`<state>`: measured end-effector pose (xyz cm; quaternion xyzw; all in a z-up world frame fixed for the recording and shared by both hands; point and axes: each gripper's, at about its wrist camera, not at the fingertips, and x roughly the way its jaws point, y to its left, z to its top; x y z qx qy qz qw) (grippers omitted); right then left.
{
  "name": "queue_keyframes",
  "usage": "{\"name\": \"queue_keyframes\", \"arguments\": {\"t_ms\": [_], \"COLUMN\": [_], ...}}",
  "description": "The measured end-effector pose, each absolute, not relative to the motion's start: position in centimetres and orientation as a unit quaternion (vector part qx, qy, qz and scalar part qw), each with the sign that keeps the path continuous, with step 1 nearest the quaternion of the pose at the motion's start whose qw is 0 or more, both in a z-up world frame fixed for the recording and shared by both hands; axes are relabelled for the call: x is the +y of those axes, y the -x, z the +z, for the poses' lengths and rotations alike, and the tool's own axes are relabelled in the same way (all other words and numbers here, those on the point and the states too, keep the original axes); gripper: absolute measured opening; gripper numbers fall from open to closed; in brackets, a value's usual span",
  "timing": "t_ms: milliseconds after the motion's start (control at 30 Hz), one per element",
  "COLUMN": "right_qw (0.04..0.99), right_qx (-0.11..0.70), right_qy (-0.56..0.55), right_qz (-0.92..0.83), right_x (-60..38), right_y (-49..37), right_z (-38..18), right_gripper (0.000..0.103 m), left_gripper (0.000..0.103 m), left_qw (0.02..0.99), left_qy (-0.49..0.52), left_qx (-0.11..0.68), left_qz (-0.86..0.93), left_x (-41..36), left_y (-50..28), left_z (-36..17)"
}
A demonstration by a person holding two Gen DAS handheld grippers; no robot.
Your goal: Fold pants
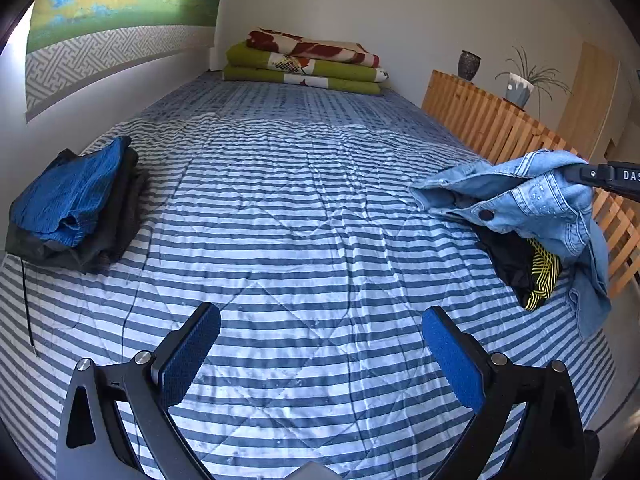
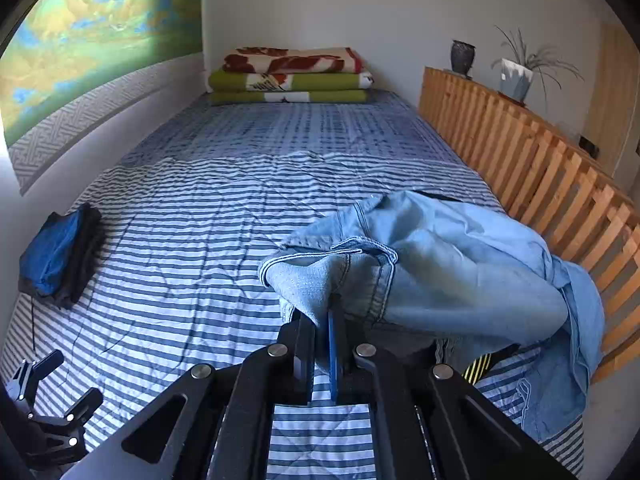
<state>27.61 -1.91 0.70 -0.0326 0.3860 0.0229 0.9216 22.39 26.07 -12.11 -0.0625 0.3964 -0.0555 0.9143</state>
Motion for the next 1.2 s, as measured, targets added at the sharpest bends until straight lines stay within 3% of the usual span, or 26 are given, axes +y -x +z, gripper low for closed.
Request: {"name": "queue_keyframes", "arguments": {"t_ms": [400, 500, 833, 867, 967, 1100, 1200], "right_qw": [0.886, 0.837, 0.849, 0.854, 0.86, 0.859, 0.865], "right_qx": [0.411, 0.474, 0.522, 0.516, 0.509, 0.508, 0.499], "right_qy": [0.049, 0.07, -0.011, -0.014, -0.037, -0.063, -0.04], "right_qz": [0.208, 0.262, 0.083, 0.057, 0.011, -0.018, -0.025], "right_x": [8.6, 10.3, -3.6, -5.3, -10.2, -14.2, -14.5], "right_y": [-22.4, -21.6, -25.0, -25.9, -28.9, -33.0, -35.5], "right_z": [0.8, -3.0, -10.4, -10.4, -10.4, -10.1, -9.9], "right_gripper": [0.005, 0.02, 0.023, 0.025, 0.043, 0.045, 0.047], "left_gripper": [0.102, 0.102, 0.102, 0.102, 0.102, 0.102, 0.096], "left_qw": [0.921, 0.917, 0.881, 0.875, 0.855, 0.843, 0.836], "left_qy": [0.102, 0.122, 0.119, 0.118, 0.119, 0.113, 0.107], "left_qx": [0.377, 0.379, 0.453, 0.465, 0.497, 0.517, 0.527], "left_qz": [0.006, 0.018, -0.065, -0.074, -0.093, -0.097, -0.105], "left_x": [34.0, 35.7, 29.9, 28.9, 26.2, 24.0, 22.6], "left_y": [-20.8, -21.1, -24.0, -24.4, -25.3, -26.3, -26.8], "left_z": [-10.6, -10.8, -15.7, -16.5, -18.7, -20.9, -22.1]}}
